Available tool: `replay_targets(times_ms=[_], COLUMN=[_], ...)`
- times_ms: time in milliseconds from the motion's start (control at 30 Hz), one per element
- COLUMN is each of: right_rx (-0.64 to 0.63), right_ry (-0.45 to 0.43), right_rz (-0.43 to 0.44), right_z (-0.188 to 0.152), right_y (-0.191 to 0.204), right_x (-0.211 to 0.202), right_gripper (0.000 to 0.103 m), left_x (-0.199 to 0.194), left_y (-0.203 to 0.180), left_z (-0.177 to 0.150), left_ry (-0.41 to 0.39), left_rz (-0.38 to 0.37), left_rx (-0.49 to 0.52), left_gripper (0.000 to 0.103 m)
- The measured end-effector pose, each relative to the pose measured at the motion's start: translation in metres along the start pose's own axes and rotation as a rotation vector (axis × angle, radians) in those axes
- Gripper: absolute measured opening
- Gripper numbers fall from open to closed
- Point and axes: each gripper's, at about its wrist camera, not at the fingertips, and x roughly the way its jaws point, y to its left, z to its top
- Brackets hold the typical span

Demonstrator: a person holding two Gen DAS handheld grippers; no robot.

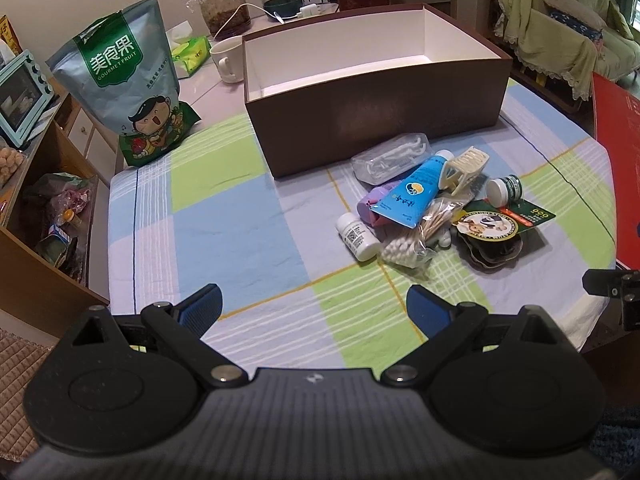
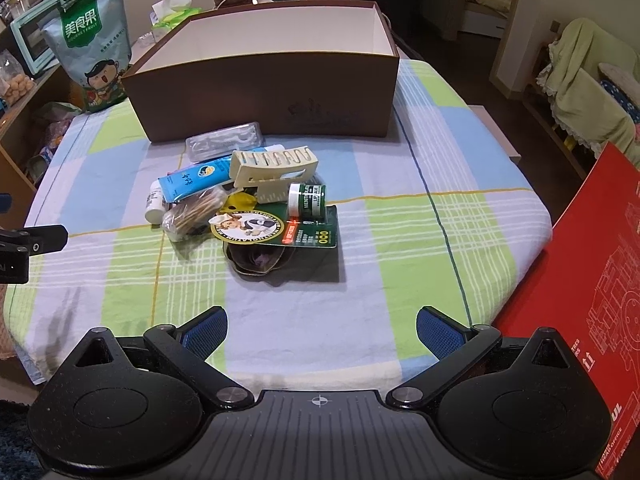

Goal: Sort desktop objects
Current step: 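Move both tools toward the pile of items in front of the box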

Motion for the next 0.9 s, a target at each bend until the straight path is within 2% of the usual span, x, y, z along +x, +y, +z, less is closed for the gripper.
replay_targets(times_ms=[900], right_rx=[-0.008], right_ry=[-0.001], right_rz=[-0.007], right_z=[0.014], right_y=[0.002], right_x=[0.008], right_gripper=[0.103], left_x=[0.007], left_y=[0.007], left_z=[0.010], left_ry=[-0.010], left_rz=[0.001], left_rx=[-0.027], left_gripper=[0.098])
